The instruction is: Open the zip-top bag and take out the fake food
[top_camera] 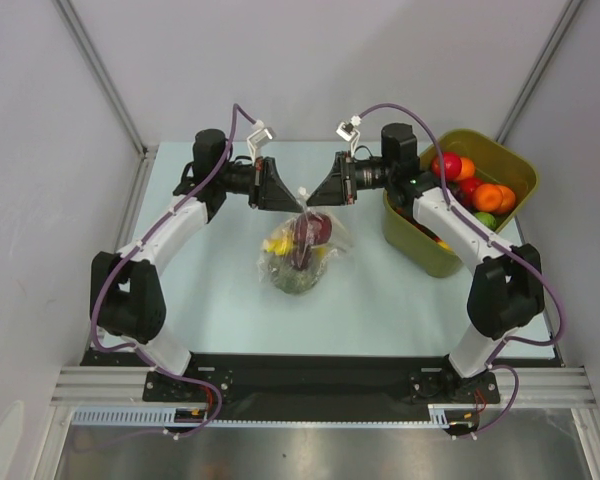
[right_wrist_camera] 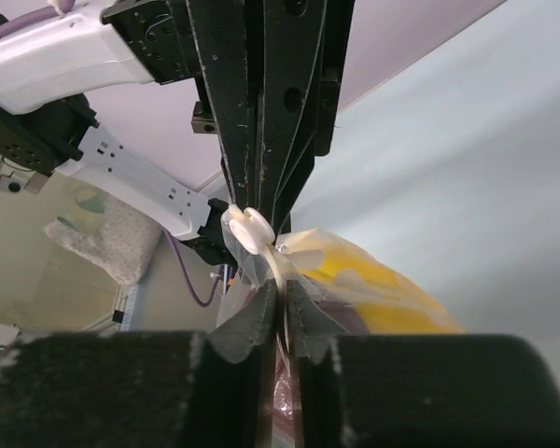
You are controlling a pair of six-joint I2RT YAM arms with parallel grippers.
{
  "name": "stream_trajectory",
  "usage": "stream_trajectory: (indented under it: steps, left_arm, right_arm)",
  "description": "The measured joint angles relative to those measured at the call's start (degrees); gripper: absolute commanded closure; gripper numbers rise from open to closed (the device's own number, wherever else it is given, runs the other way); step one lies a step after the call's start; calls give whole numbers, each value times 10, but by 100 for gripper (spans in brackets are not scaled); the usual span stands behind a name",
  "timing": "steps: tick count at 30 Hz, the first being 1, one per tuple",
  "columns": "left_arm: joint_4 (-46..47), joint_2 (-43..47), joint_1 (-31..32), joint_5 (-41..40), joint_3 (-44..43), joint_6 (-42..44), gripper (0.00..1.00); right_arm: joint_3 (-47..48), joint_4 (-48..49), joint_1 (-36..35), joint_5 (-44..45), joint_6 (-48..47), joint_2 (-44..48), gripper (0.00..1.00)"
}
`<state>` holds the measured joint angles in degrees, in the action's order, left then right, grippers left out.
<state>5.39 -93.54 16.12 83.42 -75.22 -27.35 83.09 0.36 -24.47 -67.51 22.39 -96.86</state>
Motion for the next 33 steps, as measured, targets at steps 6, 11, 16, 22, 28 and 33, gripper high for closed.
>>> stream_trajectory:
  steps: [6,11,16,22,28,33]
  left_arm:
    - [-146,-3,0,-33,-45,114,62]
    - [-292,-6,0,-141,-124,249,39]
    - [-333,-4,0,-199,-110,298,33]
    - [-342,-4,3,-227,-82,319,31]
    - [-337,-4,17,-233,-68,320,31]
    - [-324,-4,31,-233,-65,314,58]
  right_arm:
    - [-24,17,0,2,15,0,100]
    - [-60,24,-1,36,20,1,100]
    - [-77,37,-3,61,29,5,100]
    - [-82,56,-5,69,41,13,100]
    - [-82,60,-5,69,48,13,100]
    - [-82,59,-7,69,48,13,100]
